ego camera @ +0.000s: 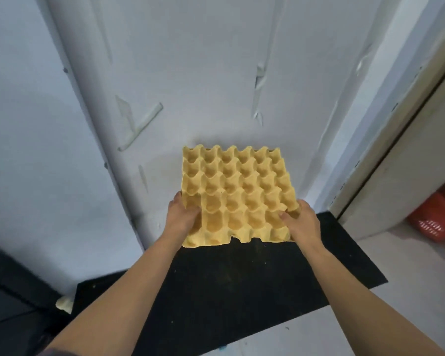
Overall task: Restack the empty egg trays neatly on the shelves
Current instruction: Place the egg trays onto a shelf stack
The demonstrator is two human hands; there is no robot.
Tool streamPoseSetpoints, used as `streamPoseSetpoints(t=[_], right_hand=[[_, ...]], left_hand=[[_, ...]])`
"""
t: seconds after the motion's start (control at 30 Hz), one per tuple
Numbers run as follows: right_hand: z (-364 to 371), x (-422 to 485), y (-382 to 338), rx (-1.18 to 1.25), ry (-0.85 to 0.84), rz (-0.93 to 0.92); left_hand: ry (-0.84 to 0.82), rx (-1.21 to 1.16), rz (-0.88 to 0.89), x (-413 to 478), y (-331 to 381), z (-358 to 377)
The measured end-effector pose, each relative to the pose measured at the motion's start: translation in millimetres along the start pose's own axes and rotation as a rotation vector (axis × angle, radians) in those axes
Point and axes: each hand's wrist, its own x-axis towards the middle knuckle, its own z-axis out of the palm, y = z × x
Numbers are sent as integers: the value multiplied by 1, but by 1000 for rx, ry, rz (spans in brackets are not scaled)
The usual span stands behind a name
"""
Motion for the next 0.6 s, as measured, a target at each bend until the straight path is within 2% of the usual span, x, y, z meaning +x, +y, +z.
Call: streamPoseSetpoints(t=[0.2,0.4,0.5,0.6], right_hand=[[-31,-15,-27,-18,101,-129],[-50,-36,-51,52,189,-177],[-57,-50,-66,162,194,-225],[-66,-66,-80,277,188,-279]], left_hand=[[45,22,262,-25,28,-25],[79,39,368,-49,39,-45],[98,24,427,-66,47,-62],[99,-81,433,-93,60,-82]])
